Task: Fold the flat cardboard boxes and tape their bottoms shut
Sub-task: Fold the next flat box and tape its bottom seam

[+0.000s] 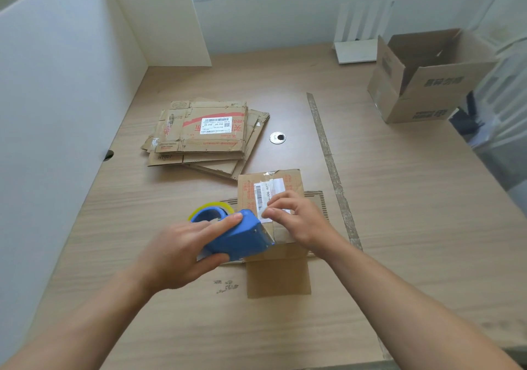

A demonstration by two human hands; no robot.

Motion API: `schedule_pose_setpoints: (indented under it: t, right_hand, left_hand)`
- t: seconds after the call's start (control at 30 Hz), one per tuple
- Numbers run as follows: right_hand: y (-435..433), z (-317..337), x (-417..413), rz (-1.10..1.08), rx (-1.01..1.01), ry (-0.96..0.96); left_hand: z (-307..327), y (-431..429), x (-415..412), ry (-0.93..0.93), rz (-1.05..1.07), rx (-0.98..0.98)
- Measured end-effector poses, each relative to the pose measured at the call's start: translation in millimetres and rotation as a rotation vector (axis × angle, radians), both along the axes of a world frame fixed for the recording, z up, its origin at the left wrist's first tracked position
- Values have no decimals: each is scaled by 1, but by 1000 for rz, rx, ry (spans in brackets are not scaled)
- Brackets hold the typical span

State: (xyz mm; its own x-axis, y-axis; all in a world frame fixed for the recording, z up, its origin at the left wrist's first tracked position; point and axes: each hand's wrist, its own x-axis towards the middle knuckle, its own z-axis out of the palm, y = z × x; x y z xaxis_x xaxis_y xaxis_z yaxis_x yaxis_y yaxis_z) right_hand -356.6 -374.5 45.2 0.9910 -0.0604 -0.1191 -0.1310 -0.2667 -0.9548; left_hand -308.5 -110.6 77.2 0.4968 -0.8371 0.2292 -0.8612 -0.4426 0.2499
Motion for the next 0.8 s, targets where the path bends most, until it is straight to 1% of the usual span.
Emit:
schedule_pose_setpoints:
  t: [0.07, 0.17, 0.23, 0.3, 0.37, 0.47, 0.6, 0.67, 0.8]
  right_hand:
    - [-8, -3, -2, -75, 37, 48]
    - [-30, -13, -17, -191, 101, 109]
    - [-51, -21, -31, -318, 173, 166]
    - [-70, -32, -48, -439, 257, 243]
    - [-75, -42, -63, -451, 239, 330]
    - [-65, -52, -71, -427, 165, 374]
    - [-57, -57, -71, -461, 197, 304]
    - [-55, -62, -71, -471, 204, 304]
    - [-52, -77, -66, -481, 167, 393]
  left_hand:
    - [8, -4, 5, 145, 65, 66]
    - [16, -7, 15, 417, 118, 229]
    - [23, -3, 24, 526, 149, 313]
    - [29, 2, 32, 619, 180, 341]
    - [30, 4, 38, 703, 201, 372]
    - [30, -9, 46, 737, 232, 454]
    - [28, -26, 53, 734, 246, 502]
    - [26, -26, 56, 738, 270, 522]
    - [17, -28, 57, 753, 312, 582]
